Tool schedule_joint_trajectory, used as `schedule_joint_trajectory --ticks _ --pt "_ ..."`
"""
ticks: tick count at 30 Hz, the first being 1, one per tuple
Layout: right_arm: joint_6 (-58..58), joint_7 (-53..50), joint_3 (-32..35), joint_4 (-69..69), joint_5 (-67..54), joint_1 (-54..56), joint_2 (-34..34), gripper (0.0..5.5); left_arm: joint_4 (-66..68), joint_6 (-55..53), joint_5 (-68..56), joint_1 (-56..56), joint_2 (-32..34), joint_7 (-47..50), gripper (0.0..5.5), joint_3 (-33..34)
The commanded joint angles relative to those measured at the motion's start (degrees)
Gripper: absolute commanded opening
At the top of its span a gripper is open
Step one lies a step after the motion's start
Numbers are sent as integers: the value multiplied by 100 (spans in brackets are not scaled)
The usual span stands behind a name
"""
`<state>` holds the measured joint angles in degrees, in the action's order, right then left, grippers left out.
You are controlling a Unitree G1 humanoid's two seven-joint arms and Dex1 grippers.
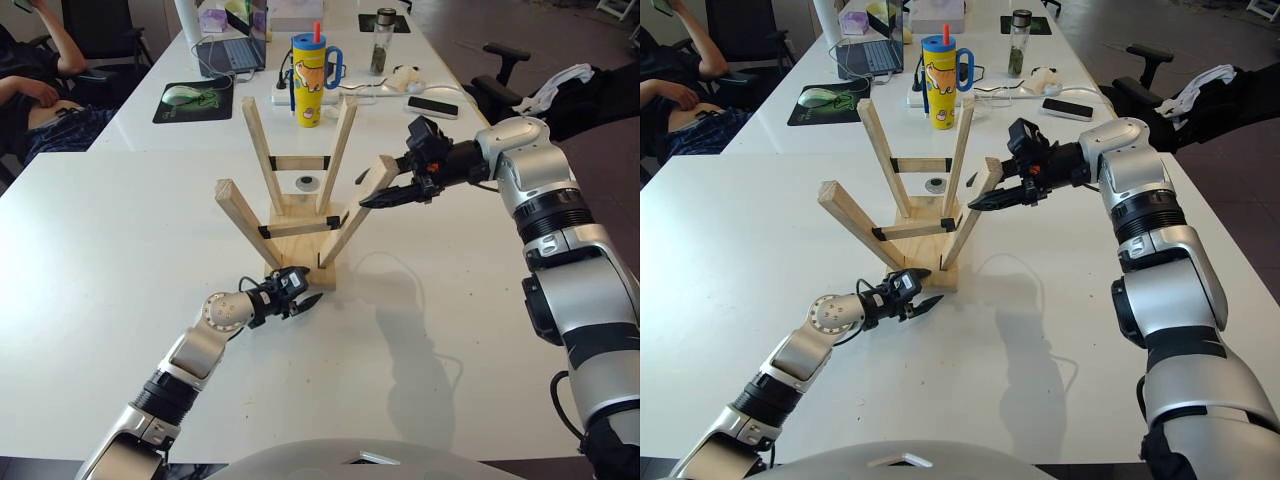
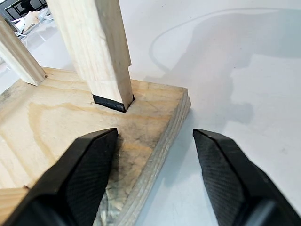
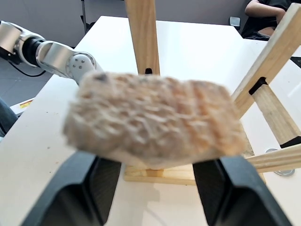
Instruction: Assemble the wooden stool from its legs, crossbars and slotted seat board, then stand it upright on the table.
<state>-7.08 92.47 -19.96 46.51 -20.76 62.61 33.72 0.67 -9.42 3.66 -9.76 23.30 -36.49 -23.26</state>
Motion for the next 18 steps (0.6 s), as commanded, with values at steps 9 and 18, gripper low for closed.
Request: schedule_joint_trajectory --ticks 9,18 --pt "-266 -373 -61 -143 661 -689 -346 207 69 -217 56 257 11 -215 297 -192" --pt "-350 -364 -303 -8 1086 -573 -528 207 129 -207 70 251 -17 -212 297 -193"
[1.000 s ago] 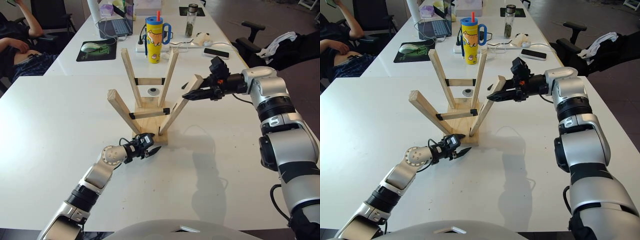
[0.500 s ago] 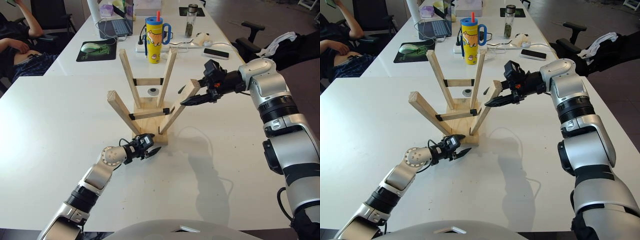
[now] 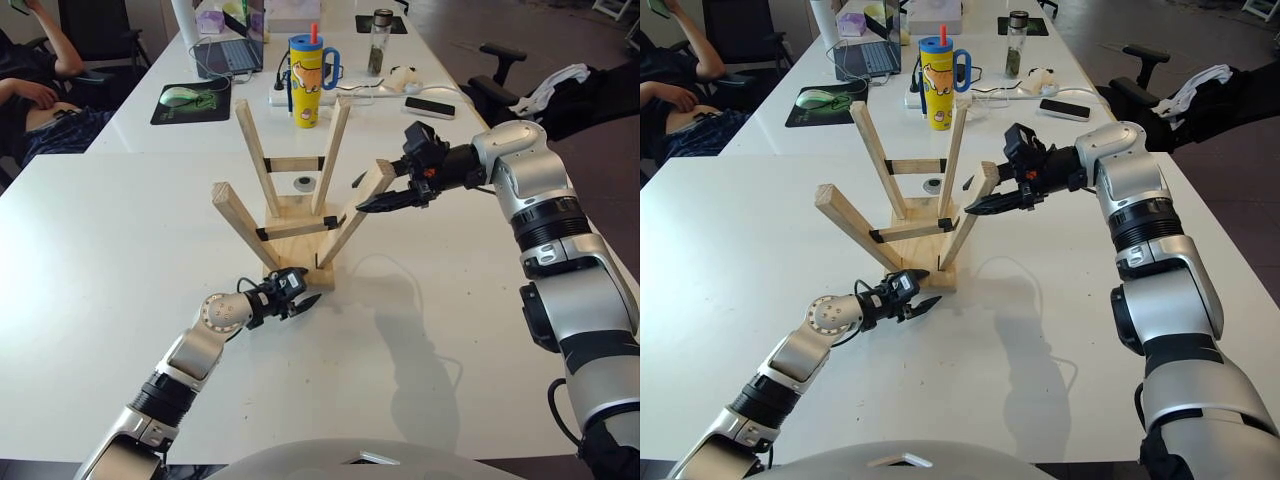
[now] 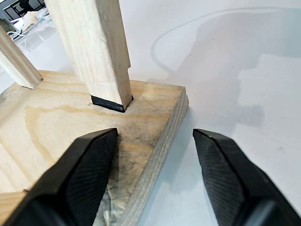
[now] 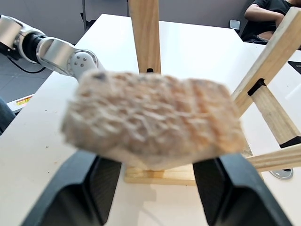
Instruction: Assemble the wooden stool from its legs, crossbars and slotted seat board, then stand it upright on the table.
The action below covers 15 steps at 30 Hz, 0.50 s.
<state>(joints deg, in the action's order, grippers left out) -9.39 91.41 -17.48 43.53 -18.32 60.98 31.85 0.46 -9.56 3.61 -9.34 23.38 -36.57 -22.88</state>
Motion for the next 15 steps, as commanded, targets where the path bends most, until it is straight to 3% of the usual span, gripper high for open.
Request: schedule_joint_trajectory --ticks 1,15 --pt "-164 -296 -580 334 875 -379 -384 207 147 -189 78 224 -29 -196 297 -233" --pt "-10 -593 -931 1108 1291 -399 -746 207 162 -165 101 286 -63 -153 297 -251"
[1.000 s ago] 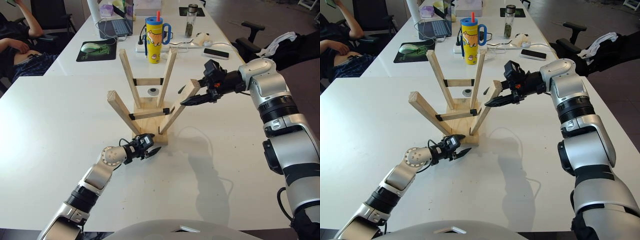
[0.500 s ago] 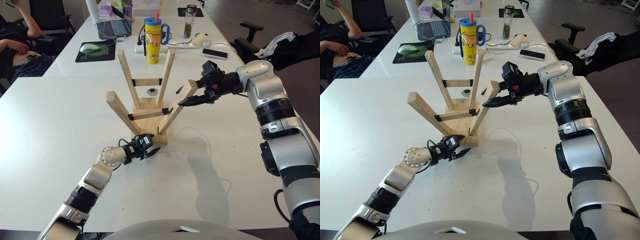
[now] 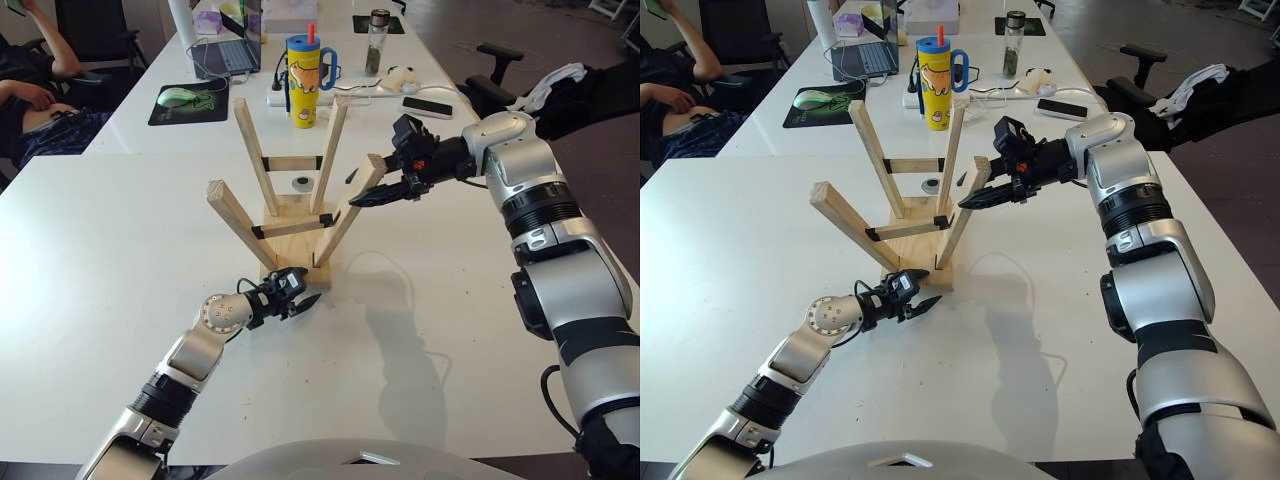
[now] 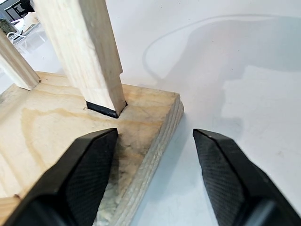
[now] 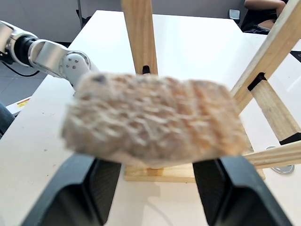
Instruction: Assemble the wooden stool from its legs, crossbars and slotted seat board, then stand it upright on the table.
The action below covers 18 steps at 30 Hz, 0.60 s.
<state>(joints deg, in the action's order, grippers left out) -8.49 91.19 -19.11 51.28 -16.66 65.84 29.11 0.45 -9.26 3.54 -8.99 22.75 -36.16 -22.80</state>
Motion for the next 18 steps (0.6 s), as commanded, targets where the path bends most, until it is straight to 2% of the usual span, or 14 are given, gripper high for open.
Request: schedule_joint_trajectory --ticks 1,9,18 --pt "-50 -613 -787 314 1151 -933 -484 207 163 -193 111 253 1 -198 297 -261" --pt "-153 -460 -1007 -357 1108 -1160 -708 207 235 -197 93 296 -2 -170 297 -243" --pt "-316 -922 -773 738 1122 -785 -1124 207 382 -152 138 252 -39 -181 297 -292"
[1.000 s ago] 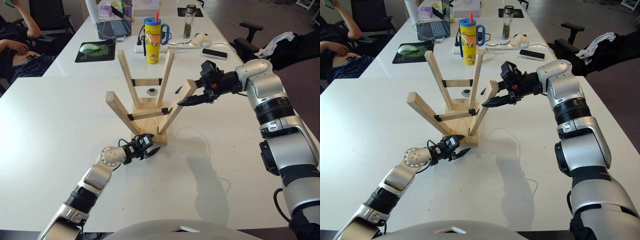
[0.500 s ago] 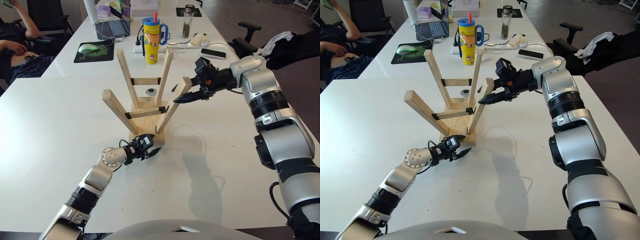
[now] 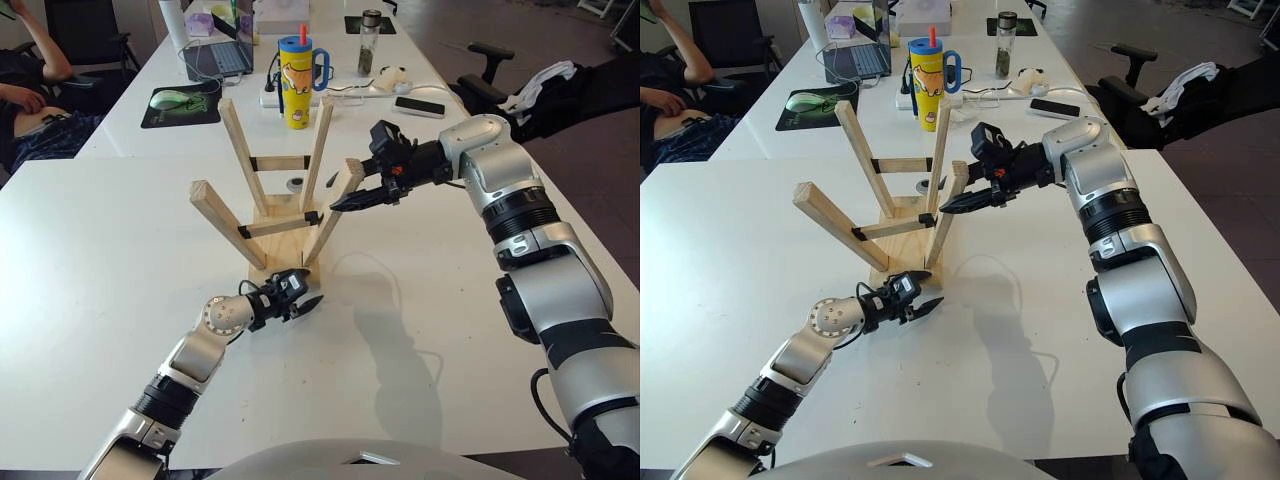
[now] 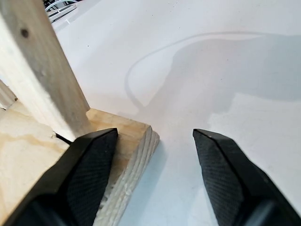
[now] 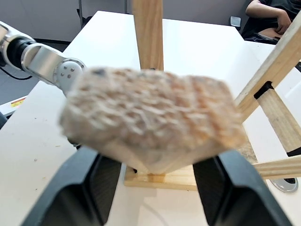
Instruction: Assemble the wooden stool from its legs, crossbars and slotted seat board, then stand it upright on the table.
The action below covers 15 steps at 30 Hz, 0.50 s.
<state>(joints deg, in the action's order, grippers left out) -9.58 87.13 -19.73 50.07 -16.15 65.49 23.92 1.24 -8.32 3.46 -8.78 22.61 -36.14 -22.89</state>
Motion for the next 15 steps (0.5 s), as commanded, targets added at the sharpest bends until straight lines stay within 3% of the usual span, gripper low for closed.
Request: schedule_joint_trajectory --ticks 1,8,15 --pt "-115 -545 -753 941 1144 -736 -577 207 308 -237 148 235 -22 -185 297 -285" --pt "238 -575 -829 1087 1267 -611 -628 207 379 -200 159 258 -38 -142 297 -264" --pt "477 -770 -787 339 1130 -783 -678 207 397 -230 141 234 -85 -133 297 -260"
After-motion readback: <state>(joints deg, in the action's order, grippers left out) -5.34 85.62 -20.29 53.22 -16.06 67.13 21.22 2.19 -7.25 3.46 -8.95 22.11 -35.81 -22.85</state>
